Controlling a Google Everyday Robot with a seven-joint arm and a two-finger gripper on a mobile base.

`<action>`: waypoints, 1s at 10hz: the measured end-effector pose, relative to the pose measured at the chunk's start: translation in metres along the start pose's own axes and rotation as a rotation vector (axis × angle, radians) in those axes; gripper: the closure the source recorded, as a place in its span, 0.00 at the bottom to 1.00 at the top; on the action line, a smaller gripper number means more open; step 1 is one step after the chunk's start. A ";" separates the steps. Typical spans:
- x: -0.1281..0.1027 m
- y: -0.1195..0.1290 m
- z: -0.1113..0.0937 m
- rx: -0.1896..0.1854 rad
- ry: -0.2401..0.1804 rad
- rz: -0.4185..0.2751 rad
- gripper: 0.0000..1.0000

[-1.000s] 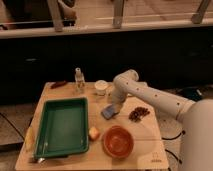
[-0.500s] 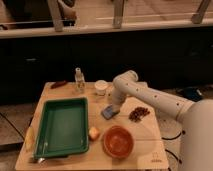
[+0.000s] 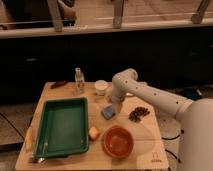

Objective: Wipe tray with sponge

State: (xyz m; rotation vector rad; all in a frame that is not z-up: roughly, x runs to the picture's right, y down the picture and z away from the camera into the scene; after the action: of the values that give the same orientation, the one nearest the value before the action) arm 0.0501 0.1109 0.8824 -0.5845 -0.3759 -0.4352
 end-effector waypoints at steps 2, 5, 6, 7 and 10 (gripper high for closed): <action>0.001 0.002 0.006 -0.024 -0.006 -0.007 0.20; 0.001 0.005 0.022 -0.068 -0.015 -0.017 0.20; 0.001 0.006 0.026 -0.077 -0.020 -0.017 0.24; 0.000 0.006 0.031 -0.083 -0.029 -0.019 0.36; 0.002 0.010 0.041 -0.101 -0.048 -0.017 0.66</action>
State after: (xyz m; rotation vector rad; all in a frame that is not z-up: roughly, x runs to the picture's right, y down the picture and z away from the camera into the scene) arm 0.0483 0.1424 0.9106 -0.6915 -0.4066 -0.4586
